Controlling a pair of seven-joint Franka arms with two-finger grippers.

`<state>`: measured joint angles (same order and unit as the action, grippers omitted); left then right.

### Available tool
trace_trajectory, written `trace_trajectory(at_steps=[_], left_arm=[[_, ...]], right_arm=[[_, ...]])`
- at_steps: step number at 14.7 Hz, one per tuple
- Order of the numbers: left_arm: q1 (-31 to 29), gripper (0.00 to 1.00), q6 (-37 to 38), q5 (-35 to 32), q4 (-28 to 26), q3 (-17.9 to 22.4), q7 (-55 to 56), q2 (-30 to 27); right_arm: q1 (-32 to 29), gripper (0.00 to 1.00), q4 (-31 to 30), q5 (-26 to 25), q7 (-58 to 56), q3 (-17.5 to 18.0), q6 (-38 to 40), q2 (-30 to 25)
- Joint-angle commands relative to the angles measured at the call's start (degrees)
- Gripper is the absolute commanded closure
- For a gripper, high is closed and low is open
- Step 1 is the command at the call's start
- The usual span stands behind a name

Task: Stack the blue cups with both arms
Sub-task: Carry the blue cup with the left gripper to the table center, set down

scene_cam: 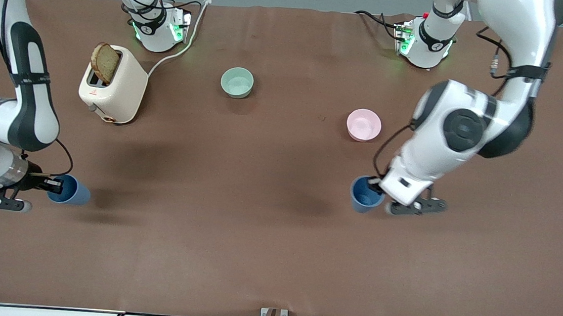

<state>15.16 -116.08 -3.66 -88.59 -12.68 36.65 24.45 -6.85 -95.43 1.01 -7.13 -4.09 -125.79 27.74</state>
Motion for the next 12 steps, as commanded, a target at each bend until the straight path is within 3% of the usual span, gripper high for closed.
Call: trace_trajectory(at_steps=[1,5,8,12], left_arm=[[5.56,1.0,0.5,-3.71,2.55,0.29,9.89,2.96],[12.51,1.0,-0.29,-3.81,6.76,0.55,21.42,9.19],[16.04,1.0,-2.12,-3.81,9.4,0.91,26.53,13.51],[17.8,1.0,-9.41,-3.46,9.32,0.73,30.23,16.59]], right_arm=[[0.7,0.99,-1.6,0.13,0.45,0.4,3.26,-5.14],[2.37,0.99,-1.51,0.13,1.51,0.92,3.97,-10.14],[2.54,0.99,1.99,0.22,3.26,2.32,9.58,-11.65],[2.81,0.99,8.06,0.22,12.98,8.2,15.13,-11.48]])
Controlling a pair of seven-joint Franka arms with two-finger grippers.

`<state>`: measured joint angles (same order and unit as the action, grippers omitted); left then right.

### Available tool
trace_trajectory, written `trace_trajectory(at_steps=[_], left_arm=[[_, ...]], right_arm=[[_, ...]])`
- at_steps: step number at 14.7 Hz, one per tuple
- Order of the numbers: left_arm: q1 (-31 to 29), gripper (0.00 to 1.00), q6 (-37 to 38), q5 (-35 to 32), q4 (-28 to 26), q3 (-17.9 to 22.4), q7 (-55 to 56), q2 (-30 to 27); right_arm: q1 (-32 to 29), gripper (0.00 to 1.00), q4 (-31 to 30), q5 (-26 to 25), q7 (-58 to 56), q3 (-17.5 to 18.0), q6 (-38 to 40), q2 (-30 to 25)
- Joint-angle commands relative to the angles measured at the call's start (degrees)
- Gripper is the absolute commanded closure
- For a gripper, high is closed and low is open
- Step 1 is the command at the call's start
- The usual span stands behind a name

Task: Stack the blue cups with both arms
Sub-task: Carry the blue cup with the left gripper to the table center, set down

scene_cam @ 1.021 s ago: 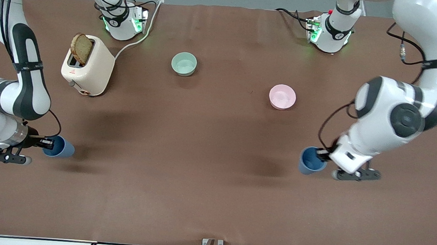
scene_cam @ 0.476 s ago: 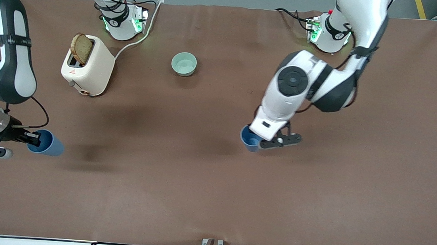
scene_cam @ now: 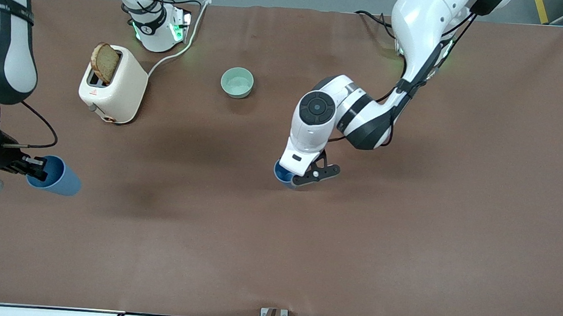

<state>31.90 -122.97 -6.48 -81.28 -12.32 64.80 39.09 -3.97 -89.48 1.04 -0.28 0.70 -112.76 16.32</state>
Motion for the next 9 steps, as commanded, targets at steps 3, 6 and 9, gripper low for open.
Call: trace_trajectory(at_steps=[3,6,9], left_arm=[[1.76,1.0,-4.64,-0.38,2.0,0.11,4.28,3.88],[2.11,0.97,-4.64,-0.11,1.83,0.11,4.29,4.33],[1.76,0.01,-4.64,-0.02,1.91,0.11,4.29,4.06]], right_arm=[[0.02,0.99,2.2,-0.77,17.56,10.44,2.02,-0.06],[1.94,0.99,2.64,-2.26,25.66,13.54,1.93,0.03],[5.63,0.99,2.73,-2.71,31.02,14.24,2.11,0.21]])
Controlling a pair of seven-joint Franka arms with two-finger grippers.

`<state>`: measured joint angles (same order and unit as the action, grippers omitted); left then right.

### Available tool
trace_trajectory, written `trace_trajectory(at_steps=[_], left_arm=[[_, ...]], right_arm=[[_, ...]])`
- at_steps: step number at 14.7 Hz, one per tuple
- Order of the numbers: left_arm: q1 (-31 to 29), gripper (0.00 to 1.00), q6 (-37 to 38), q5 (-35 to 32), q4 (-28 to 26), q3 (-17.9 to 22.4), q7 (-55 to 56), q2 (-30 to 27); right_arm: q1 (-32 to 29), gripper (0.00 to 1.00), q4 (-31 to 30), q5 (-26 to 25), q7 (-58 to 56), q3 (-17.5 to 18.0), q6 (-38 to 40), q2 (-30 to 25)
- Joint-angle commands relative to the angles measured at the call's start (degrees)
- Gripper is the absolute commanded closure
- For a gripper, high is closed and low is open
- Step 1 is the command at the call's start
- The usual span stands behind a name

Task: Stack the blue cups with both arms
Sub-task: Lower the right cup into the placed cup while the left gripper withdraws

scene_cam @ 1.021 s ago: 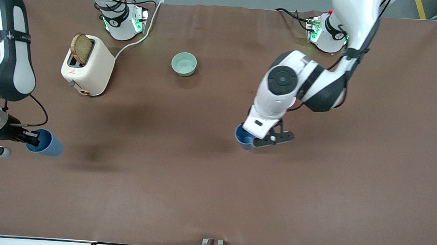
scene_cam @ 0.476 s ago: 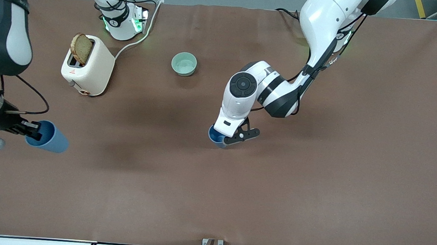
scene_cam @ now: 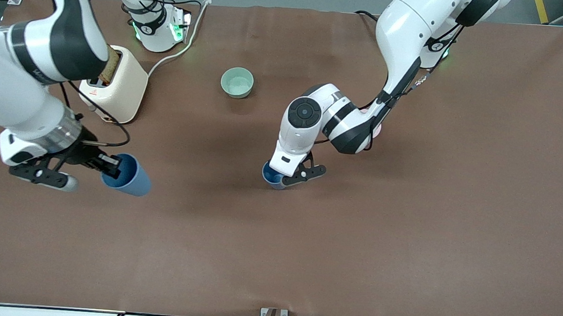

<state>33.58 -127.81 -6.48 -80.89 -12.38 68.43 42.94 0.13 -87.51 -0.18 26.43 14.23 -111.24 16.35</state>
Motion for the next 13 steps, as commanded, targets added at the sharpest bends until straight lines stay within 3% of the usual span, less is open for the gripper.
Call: trace_trajectory(at_steps=[1,6,10,13], left_arm=[[-0.36,0.0,0.37,-0.03,1.52,0.08,0.65,-0.31],[-5.97,0.0,10.19,-1.17,1.7,0.61,-1.18,-11.54],[-14.31,0.0,19.43,-1.08,1.61,0.61,-15.3,-21.91],[-22.31,0.0,23.74,-1.08,1.61,0.52,-26.64,-27.72]], right_arm=[[2.84,0.99,0.76,-1.49,6.51,0.71,0.59,0.18],[7.41,0.99,0.67,-1.4,14.86,2.2,0.15,0.35],[12.85,0.99,0.67,-2.36,22.68,4.66,-2.04,2.72],[17.78,0.99,0.67,-7.97,33.13,5.54,-8.01,6.23]])
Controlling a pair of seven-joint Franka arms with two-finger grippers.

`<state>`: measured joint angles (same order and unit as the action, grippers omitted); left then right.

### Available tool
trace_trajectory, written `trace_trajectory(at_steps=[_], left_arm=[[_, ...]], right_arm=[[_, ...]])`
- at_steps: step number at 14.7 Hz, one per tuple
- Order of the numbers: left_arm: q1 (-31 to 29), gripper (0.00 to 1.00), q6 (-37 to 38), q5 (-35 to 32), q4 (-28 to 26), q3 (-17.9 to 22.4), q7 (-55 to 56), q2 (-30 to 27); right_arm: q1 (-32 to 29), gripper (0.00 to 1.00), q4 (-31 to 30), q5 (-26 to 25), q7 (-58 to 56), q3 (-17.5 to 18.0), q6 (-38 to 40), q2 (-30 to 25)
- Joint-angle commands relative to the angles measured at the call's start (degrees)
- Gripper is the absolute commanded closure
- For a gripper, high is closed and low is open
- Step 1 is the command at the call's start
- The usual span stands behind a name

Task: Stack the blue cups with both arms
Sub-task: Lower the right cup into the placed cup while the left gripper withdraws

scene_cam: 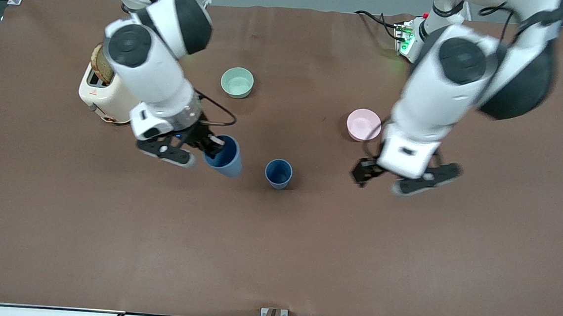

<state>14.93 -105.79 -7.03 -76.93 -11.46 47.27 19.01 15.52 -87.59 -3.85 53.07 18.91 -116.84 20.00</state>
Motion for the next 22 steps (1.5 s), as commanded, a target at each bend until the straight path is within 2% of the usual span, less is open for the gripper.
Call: trace_trajectory(at_steps=[1,5,7,11,15,18,22], left_arm=[[-5.77,0.0,3.38,-0.53,-2.35,-0.4,-9.09,-5.2],[-11.58,0.0,10.24,0.08,-2.35,-0.49,-20.62,-11.0],[-13.43,0.0,13.41,0.52,-2.35,-0.58,-25.71,-13.46],[-16.86,0.0,18.77,2.09,-2.44,-0.49,-36.88,-16.02],[-18.63,0.0,20.63,3.6,-3.14,0.03,-40.41,-17.95],[-16.79,0.0,20.8,3.78,-8.74,2.14,-42.08,-21.9],[-16.87,0.0,20.89,6.13,-14.91,2.14,-42.08,-26.39]], right_arm=[[4.49,0.99,0.75,-6.94,10.52,0.96,-2.69,4.24],[10.49,0.99,0.67,-9.24,15.74,0.87,-6.54,8.91],[10.58,0.99,0.75,-11.7,17.59,0.87,-7.53,10.84],[10.23,0.99,0.84,-12.68,17.68,0.87,-8.14,12.08],[10.75,0.99,0.84,-13.21,17.77,0.78,-9.37,13.31],[10.84,0.99,0.84,-13.21,17.77,0.78,-9.37,13.31],[10.23,0.99,0.84,-14.43,17.77,0.78,-9.64,14.37]])
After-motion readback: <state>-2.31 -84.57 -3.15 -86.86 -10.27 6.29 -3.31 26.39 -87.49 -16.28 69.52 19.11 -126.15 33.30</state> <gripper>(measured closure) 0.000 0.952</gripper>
